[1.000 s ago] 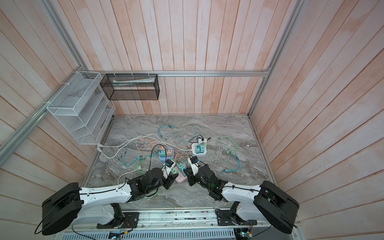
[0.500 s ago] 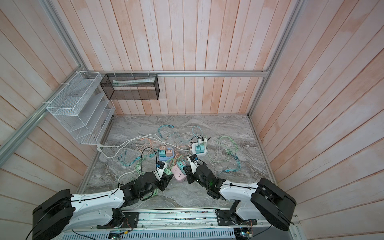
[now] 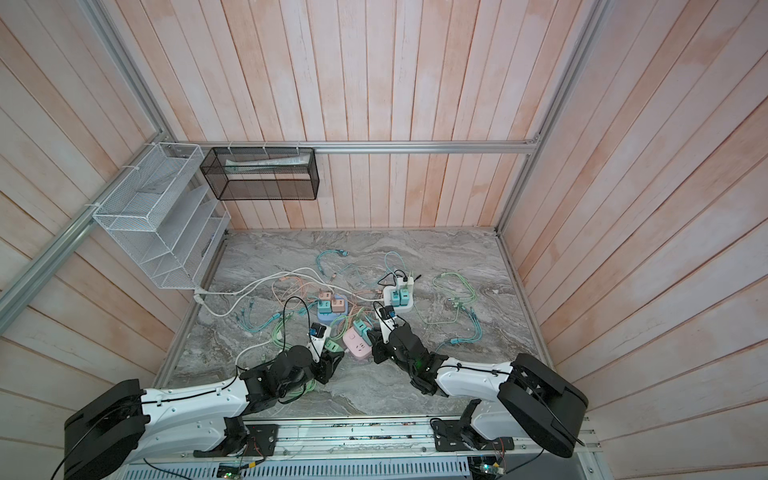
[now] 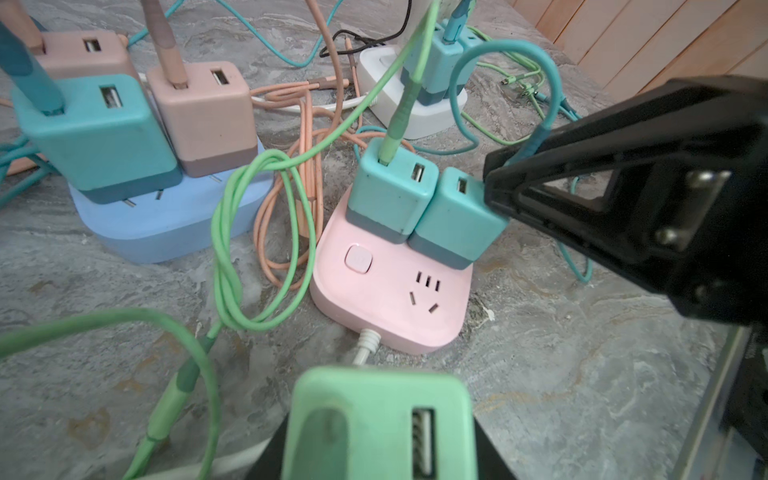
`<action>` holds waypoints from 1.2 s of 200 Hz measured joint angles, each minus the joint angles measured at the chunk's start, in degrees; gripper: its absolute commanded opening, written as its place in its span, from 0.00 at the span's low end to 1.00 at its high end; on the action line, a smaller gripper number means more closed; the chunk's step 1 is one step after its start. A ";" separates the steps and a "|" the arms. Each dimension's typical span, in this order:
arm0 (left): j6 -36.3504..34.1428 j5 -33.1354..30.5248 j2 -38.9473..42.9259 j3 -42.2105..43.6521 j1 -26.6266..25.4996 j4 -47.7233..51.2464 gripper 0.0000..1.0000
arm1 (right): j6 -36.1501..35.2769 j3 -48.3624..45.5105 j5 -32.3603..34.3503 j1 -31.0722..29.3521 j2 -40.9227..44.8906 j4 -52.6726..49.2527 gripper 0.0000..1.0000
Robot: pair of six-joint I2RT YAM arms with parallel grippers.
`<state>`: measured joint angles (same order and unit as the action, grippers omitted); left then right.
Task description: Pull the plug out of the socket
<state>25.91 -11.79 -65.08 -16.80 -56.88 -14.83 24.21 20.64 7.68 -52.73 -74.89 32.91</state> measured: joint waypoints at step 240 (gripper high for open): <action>13.88 -8.09 2.01 -8.09 -0.07 23.41 0.94 | -3.50 -2.19 -2.86 0.37 2.25 -4.50 0.49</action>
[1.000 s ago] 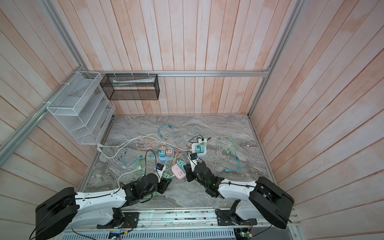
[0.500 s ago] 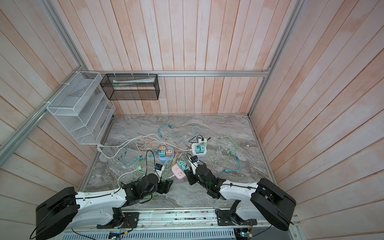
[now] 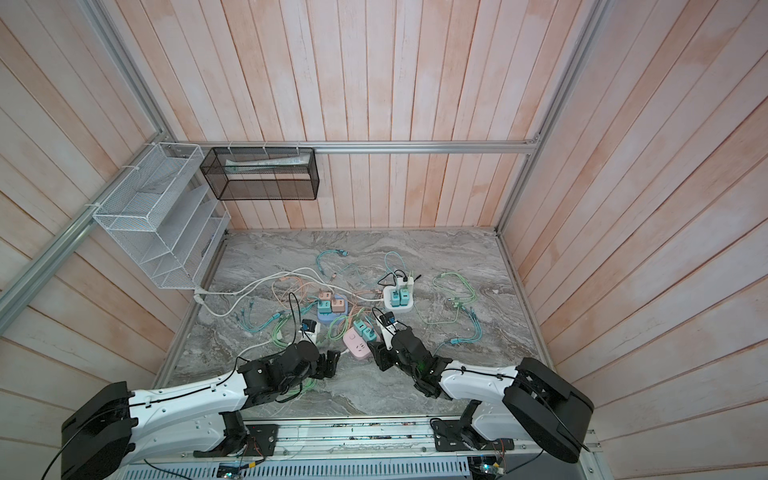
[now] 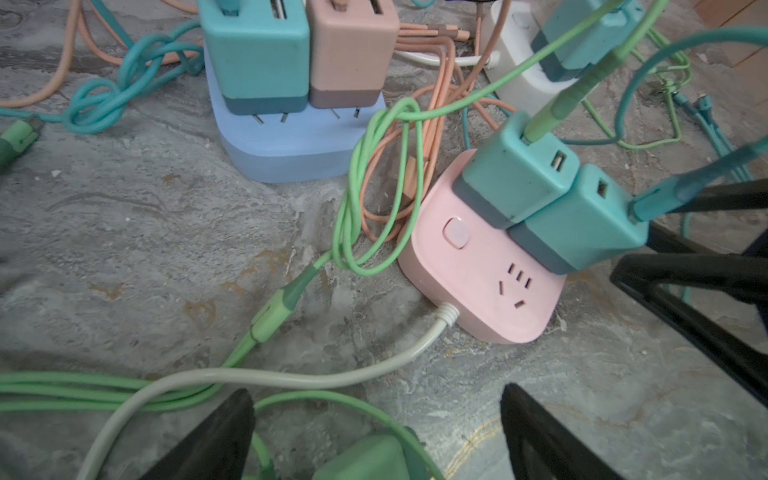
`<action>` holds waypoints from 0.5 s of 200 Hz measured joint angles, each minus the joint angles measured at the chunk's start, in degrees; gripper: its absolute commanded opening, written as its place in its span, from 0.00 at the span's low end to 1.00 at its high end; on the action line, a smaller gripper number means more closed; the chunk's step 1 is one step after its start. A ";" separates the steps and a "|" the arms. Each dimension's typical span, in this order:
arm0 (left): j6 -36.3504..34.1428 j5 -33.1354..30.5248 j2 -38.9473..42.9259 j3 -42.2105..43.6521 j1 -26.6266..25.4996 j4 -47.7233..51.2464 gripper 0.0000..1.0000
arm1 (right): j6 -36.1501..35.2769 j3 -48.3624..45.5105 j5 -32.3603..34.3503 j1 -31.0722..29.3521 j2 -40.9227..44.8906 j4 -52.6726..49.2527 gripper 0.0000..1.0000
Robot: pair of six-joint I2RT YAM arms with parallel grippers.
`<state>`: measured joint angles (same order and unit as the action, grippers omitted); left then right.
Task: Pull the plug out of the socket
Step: 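Lower the left gripper onto the pink strip while the right holds the charger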
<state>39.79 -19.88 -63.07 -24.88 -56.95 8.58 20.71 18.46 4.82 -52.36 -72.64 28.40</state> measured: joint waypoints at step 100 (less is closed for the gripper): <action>-6.95 -0.85 -4.09 -6.64 -0.07 0.17 0.85 | -1.05 0.00 -0.22 0.00 0.07 -1.05 0.50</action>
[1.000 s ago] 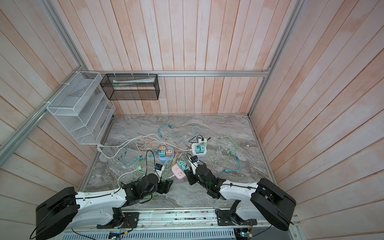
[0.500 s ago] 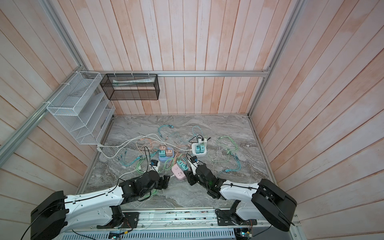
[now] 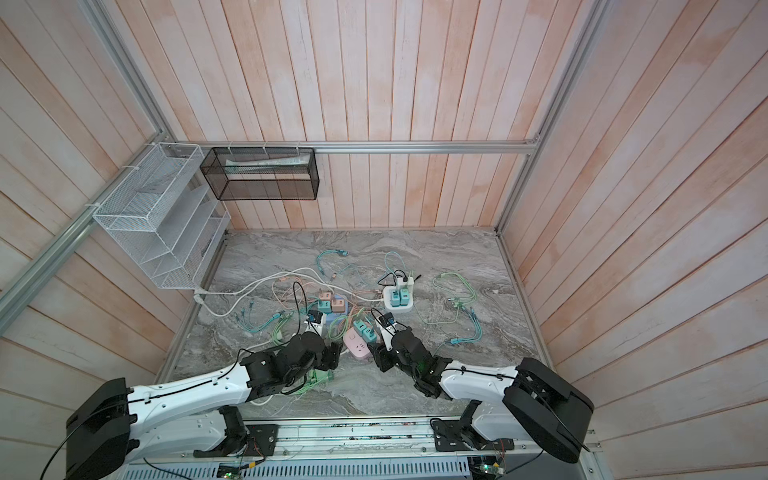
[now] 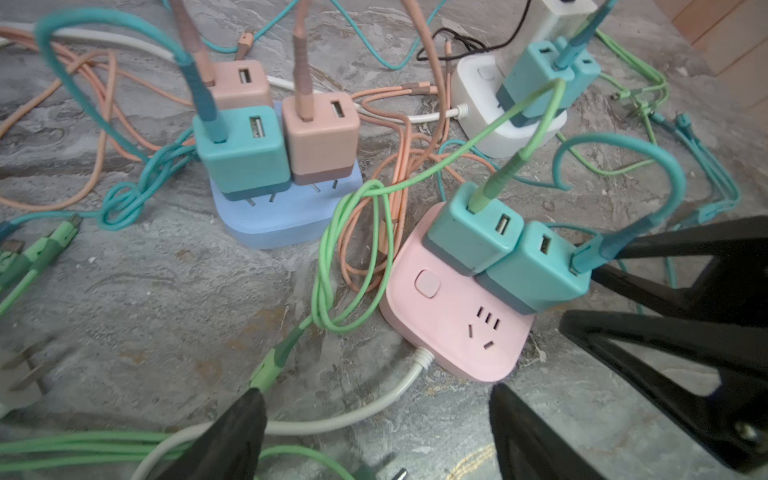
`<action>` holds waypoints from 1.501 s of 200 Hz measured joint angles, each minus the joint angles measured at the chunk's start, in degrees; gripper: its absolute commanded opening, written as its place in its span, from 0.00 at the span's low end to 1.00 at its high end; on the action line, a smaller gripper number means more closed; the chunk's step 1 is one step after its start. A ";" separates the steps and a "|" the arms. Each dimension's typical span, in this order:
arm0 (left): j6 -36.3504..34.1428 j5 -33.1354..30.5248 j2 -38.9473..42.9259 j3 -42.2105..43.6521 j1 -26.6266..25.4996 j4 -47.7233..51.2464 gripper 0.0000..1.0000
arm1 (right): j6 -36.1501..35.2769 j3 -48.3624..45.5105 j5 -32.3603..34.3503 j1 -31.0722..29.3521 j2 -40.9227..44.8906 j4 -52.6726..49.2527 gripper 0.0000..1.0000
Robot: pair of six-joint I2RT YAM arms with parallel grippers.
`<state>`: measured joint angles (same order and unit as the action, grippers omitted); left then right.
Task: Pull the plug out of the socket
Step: 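Lower the left gripper onto the pink strip while the right holds the charger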
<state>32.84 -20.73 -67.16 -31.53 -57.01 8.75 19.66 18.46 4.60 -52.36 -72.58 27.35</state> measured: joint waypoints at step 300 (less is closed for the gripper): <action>-5.44 10.05 -21.42 -4.44 3.76 -15.19 0.53 | -3.61 4.39 -1.09 0.00 -8.00 -0.44 0.40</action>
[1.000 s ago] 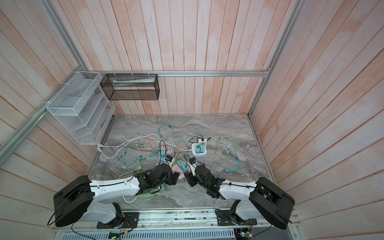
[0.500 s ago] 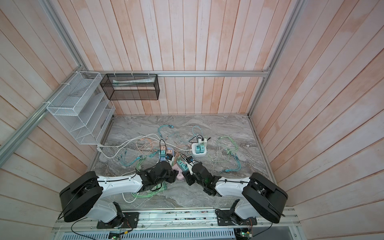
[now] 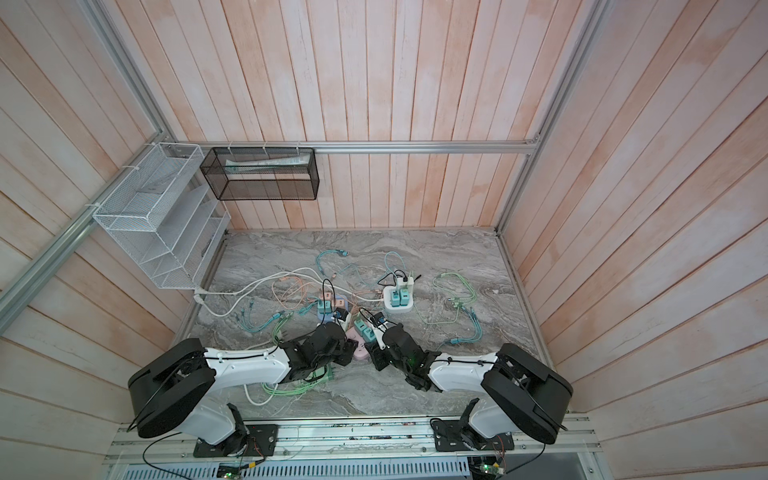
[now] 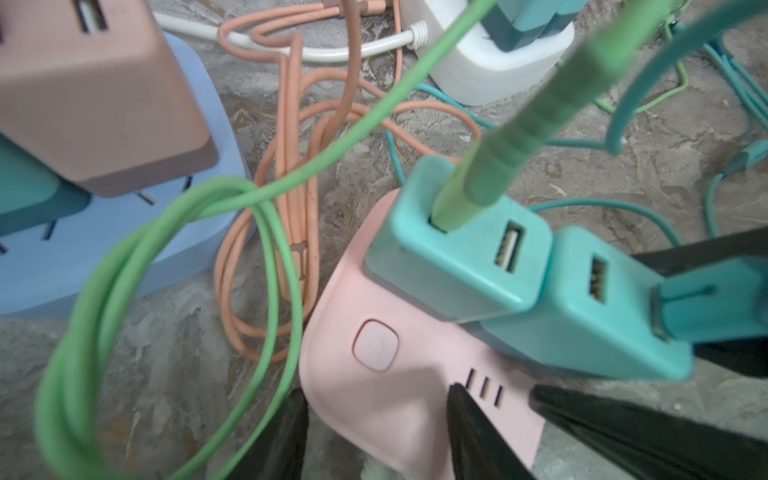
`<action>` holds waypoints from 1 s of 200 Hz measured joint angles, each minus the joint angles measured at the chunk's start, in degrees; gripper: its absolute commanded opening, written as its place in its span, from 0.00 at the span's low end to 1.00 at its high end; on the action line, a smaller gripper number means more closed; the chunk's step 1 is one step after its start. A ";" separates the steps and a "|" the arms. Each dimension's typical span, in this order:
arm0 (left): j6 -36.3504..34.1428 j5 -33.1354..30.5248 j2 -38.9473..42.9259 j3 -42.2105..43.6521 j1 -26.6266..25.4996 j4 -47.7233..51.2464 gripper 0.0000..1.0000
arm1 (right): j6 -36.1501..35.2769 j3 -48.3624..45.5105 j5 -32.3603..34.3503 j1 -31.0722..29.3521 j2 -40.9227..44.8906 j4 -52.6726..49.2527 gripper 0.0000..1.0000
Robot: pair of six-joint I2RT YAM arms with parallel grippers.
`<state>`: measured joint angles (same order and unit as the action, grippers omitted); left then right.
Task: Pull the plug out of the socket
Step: 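Lower the left gripper onto the pink strip while the right holds the charger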
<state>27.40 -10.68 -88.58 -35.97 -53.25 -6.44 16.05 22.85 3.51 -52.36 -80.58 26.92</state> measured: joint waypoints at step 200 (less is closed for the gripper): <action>2.84 -4.20 -2.29 -4.52 -0.02 5.46 0.48 | -0.57 7.61 1.44 0.37 -3.32 -9.01 0.00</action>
<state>30.24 -14.87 -90.87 -40.49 -53.28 -0.97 15.49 30.46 4.95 -51.99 -83.90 17.91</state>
